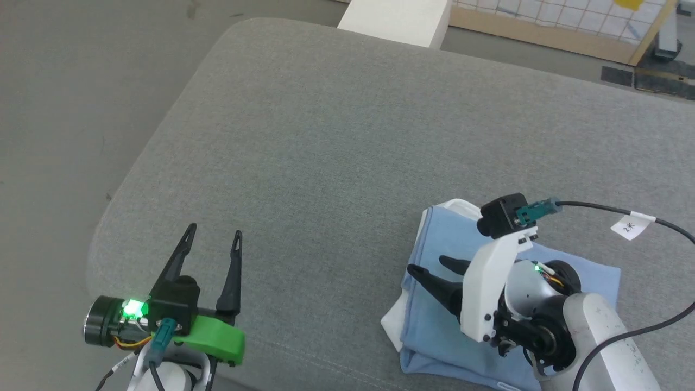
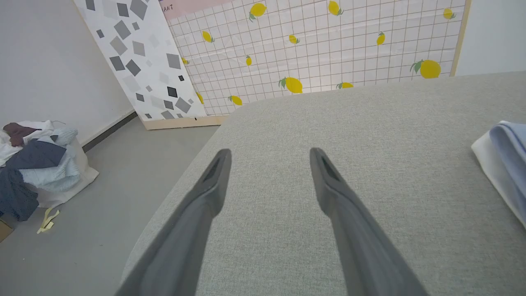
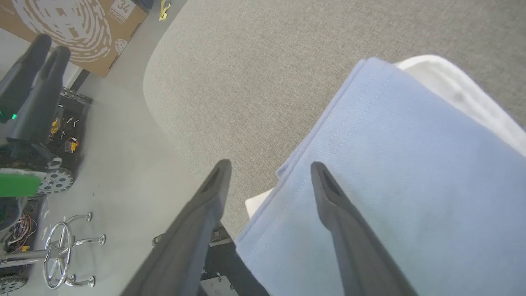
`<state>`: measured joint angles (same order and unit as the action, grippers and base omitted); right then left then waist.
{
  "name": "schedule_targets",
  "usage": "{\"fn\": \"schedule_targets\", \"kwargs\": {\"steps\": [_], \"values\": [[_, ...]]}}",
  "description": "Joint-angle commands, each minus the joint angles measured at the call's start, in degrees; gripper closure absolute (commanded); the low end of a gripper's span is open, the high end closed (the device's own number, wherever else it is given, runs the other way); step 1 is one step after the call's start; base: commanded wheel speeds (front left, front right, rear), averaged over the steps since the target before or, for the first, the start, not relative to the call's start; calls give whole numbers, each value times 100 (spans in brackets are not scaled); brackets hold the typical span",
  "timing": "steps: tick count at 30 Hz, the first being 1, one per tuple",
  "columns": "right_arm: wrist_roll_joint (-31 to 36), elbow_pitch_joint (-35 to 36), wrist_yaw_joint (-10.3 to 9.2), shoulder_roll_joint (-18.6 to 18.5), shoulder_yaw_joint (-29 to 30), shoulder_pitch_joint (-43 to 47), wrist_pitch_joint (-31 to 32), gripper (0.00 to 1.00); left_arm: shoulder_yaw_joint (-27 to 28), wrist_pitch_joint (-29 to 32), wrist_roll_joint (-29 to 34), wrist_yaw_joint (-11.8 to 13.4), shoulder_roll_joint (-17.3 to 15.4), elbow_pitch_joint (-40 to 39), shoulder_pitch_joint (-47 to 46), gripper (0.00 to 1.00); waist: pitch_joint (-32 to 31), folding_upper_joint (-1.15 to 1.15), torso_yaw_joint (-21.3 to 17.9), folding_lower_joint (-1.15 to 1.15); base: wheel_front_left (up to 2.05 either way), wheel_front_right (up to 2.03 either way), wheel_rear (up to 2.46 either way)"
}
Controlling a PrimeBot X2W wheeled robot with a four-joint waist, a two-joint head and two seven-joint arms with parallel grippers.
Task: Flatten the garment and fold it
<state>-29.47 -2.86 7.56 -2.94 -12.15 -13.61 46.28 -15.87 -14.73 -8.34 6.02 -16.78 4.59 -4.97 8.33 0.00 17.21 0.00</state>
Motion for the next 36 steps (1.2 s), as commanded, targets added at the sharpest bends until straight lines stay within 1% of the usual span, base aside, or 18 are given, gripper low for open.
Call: {"fn": "schedule_targets", "kwargs": {"steps": [1, 2, 4, 7, 11, 15, 18, 20, 23, 27, 32, 36], "values": [[-39, 55, -8, 0, -4, -135, -71, 0, 16, -27, 66, -42, 35, 17, -72, 0, -71, 0, -82, 0, 0, 0, 0], [-11, 92, -8, -22, -23, -168, -104, 0, 22, -27, 66, -51, 36, 21, -68, 0, -86, 0, -113, 0, 0, 0, 0], [102, 221, -8, -266, -150, -292, -278, 0, 37, -27, 63, -76, 34, 30, -70, 0, -116, 0, -188, 0, 0, 0, 0], [211, 330, -8, -817, -299, -492, -765, 0, 63, -27, 51, -114, 26, 43, -56, 0, -176, 0, -328, 0, 0, 0, 0], [422, 356, -8, -1763, -561, -820, -1741, 0, 98, -27, 24, -157, 13, 40, -17, 0, -237, 0, -550, 0, 0, 0, 0], [616, 125, -8, -2547, -579, -962, -2843, 0, 135, -27, -26, -194, 18, 22, 26, 0, -301, 0, -776, 0, 0, 0, 0], [723, -95, -8, -2881, -377, -931, -3618, 0, 139, -27, -59, -238, 1, 16, 74, 0, -341, 0, -973, 0, 0, 0, 0], [824, -163, -8, -3017, -265, -843, -4052, 0, 143, -27, -87, -264, -13, 18, 106, 0, -362, 0, -1094, 0, 0, 0, 0], [982, -203, -8, -3089, 46, -575, -4576, 0, 169, -27, -136, -267, -19, -3, 142, 0, -372, 0, -1227, 0, 0, 0, 0], [1144, -73, -8, -2820, 751, 15, -5071, 0, 202, -19, -233, -280, -29, -43, 192, 0, -367, 0, -1389, 0, 0, 0, 0], [1377, 424, -8, -2182, 1489, 847, -5357, 0, 197, 60, -337, -334, -70, -82, 248, 0, -359, 0, -1512, 0, 0, 0, 0], [1487, 835, -8, -1617, 1801, 1367, -5410, 0, 177, 107, -398, -362, -88, -108, 297, 0, -359, 0, -1570, 0, 0, 0, 0]]}}
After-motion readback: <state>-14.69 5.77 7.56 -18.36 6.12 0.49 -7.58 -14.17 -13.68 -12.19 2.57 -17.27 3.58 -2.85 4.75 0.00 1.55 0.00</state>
